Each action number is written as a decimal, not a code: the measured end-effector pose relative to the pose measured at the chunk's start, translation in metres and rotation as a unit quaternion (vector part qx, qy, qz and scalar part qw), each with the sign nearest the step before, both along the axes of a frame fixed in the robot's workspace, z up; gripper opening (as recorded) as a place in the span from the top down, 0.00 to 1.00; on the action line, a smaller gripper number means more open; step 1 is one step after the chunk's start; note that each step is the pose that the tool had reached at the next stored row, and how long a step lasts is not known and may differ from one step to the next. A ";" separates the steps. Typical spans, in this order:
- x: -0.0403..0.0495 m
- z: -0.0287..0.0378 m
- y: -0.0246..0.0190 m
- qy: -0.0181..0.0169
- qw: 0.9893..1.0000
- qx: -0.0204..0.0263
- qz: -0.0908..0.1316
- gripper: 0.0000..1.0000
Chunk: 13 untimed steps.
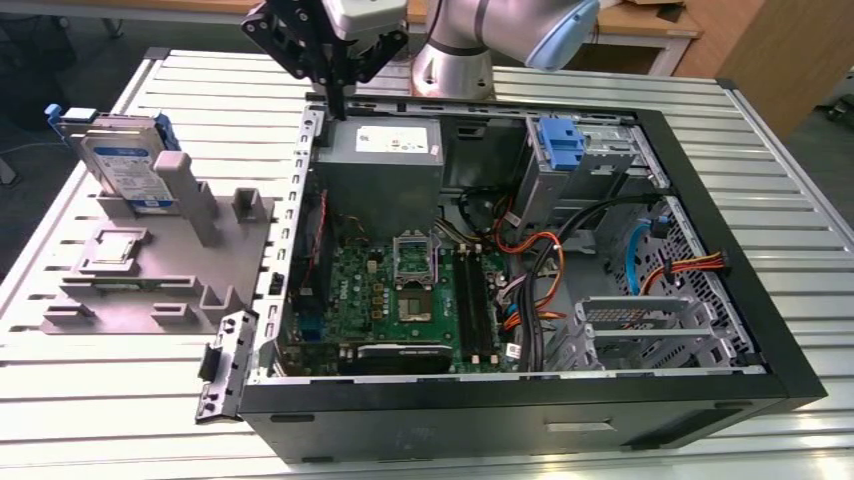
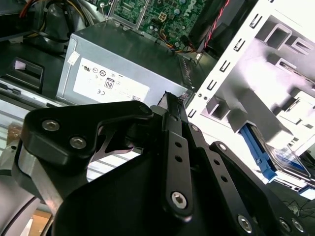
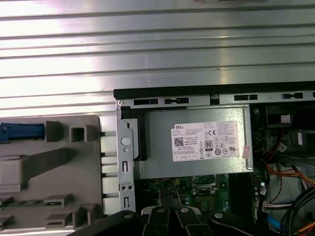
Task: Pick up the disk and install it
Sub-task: 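Reach for the disk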
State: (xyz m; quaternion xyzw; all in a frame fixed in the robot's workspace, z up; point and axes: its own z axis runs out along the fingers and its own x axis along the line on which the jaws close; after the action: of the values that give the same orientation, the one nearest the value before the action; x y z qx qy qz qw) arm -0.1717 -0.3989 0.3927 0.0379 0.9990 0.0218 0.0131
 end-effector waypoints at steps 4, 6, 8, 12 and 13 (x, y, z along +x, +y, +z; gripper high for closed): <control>-0.0007 0.0000 0.0000 0.000 1.000 0.000 0.000 0.90; -0.0013 0.0000 0.0000 0.000 1.000 0.000 0.000 0.90; -0.0019 0.0000 0.0000 0.000 1.000 0.000 0.000 0.90; -0.0037 0.0000 0.0000 0.000 1.000 0.000 0.000 0.90; -0.0041 0.0000 0.0000 0.000 1.000 0.000 0.000 0.90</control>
State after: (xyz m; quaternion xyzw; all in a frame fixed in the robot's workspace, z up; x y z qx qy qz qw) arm -0.1758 -0.3989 0.3927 0.0379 0.9990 0.0218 0.0131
